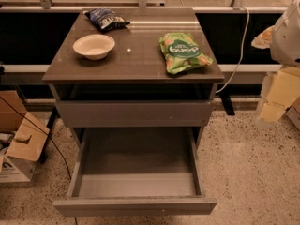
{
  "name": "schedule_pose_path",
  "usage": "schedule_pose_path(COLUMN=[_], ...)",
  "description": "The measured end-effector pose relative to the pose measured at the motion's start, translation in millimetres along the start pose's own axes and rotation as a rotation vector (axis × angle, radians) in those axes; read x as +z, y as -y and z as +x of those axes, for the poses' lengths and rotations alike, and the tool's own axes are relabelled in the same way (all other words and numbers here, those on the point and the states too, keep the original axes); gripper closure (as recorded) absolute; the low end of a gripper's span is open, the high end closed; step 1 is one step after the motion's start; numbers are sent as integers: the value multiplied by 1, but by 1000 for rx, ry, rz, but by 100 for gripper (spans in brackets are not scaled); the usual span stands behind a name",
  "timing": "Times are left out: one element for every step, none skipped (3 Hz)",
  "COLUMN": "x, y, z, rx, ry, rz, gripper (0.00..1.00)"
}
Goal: Place green rice chip bag into middle drawer
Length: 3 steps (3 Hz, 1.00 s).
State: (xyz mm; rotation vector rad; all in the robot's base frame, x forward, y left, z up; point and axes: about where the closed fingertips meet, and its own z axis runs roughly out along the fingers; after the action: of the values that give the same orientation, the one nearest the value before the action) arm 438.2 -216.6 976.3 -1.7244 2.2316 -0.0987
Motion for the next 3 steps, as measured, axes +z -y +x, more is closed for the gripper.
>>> schedule_pose_path(x=[0, 4, 15], y=[0, 6, 18], z=[0, -14, -32], rx=[0, 10, 39], ry=[0, 52, 137], rz=[0, 10, -6], gripper=[0, 0, 0])
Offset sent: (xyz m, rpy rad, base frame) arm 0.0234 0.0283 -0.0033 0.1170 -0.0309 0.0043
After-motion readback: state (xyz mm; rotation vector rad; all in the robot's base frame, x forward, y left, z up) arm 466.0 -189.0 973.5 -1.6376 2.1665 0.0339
